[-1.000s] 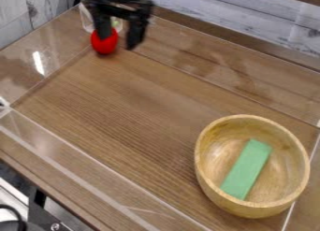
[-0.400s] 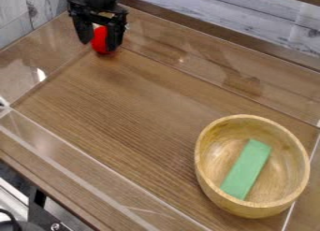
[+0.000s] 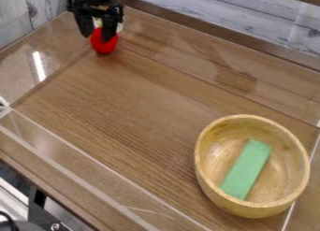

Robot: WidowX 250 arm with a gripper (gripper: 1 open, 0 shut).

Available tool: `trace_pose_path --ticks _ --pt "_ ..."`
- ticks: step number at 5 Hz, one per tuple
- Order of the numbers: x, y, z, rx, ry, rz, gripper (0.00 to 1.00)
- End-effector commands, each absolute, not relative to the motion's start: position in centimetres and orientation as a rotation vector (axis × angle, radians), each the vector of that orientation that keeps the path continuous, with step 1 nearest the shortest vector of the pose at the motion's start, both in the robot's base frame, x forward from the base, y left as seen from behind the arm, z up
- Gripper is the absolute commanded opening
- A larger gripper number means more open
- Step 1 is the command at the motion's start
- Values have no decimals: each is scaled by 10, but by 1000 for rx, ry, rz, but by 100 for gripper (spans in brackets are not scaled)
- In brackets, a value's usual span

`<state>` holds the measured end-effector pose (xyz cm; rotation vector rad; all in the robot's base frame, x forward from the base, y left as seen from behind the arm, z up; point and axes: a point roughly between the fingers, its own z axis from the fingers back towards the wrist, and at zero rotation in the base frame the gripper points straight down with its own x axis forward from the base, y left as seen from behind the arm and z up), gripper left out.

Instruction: Move the red fruit to the right side of the table

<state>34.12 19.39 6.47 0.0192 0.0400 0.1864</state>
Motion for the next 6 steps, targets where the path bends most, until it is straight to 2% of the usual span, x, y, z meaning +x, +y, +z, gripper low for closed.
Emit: trace_pose_path --ticks 1,2,4,6 --pt "348 204 83 47 -19 242 100" --pt "347 203 80 47 -14 281 100" --pt "362 197 84 57 -10 395 100" --pt "346 184 78 72 -12 453 100"
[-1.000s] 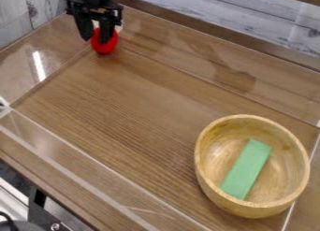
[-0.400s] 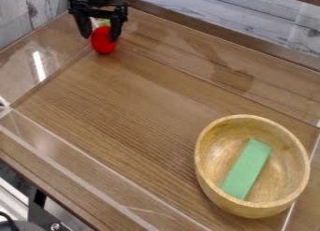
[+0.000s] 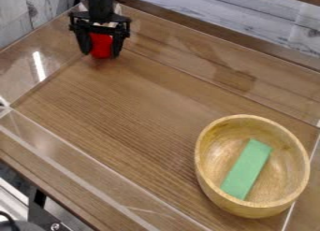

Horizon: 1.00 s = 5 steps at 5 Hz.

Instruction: Move the red fruit to the right side of the table

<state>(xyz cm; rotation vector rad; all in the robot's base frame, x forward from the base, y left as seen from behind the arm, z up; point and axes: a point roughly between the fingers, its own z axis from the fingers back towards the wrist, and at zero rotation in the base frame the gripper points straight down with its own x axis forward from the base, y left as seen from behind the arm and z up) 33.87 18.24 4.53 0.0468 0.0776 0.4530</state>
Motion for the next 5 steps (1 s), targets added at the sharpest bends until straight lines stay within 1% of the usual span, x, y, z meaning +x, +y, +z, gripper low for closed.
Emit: trace_pose_path --ticks 1,2,4,5 --pt "354 184 82 68 -23 354 100" --pt "363 186 82 70 -34 260 100" --pt "364 177 87 80 -29 327 100" --pt "362 186 85 85 -26 317 0"
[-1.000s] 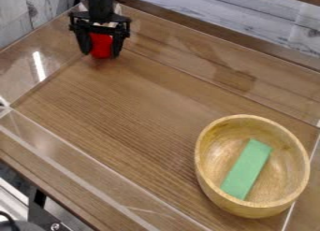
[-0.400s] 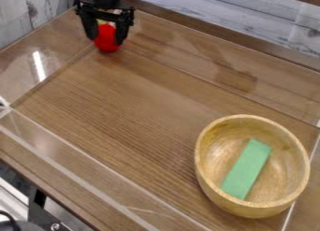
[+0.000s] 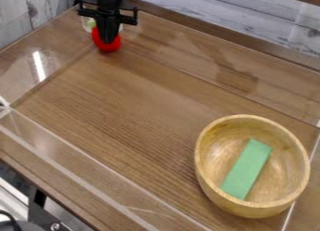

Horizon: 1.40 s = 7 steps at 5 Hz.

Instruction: Move the red fruit to the right side of the table

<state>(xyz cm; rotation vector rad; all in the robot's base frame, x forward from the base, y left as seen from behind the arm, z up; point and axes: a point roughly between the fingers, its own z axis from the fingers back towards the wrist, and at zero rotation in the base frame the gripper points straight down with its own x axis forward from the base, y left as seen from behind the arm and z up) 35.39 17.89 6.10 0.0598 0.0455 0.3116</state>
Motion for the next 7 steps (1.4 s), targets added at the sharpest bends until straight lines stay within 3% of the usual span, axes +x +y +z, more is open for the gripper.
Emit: trace_pose_path --ticks 1,2,3,4,6,7 --pt "362 168 107 66 -52 325 0" --pt "363 146 126 48 -76 325 0" --pt "368 112 127 31 -83 323 0" --pt "369 75 114 21 -76 304 0" --pt "374 101 122 37 -72 361 0" --pt "373 125 117 43 -77 338 0"
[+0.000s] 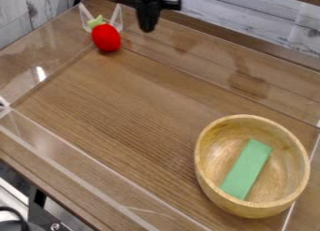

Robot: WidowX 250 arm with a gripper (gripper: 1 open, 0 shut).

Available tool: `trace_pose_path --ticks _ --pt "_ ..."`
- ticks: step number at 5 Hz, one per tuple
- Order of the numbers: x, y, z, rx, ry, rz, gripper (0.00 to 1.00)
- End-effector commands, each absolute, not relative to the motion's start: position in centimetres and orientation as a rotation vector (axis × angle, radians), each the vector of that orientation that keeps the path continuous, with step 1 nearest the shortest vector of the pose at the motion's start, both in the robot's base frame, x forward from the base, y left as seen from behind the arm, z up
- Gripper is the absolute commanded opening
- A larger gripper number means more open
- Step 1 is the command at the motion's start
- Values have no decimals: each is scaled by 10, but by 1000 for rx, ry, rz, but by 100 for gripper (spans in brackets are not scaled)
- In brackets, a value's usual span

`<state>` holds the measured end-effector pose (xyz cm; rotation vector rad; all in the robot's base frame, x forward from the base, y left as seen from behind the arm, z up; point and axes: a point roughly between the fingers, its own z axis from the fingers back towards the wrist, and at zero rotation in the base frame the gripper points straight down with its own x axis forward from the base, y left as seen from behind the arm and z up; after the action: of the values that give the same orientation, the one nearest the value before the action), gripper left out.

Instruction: Move the red fruit to the right side of the table

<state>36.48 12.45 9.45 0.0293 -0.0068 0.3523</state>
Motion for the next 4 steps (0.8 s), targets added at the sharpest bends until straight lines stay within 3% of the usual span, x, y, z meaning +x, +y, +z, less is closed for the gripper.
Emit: trace_pose_path --ticks 1,3,4 --pt "376 134 113 44 -79 308 0" --pt "370 63 120 18 -75 132 0" --pt "369 93 112 27 -69 213 0"
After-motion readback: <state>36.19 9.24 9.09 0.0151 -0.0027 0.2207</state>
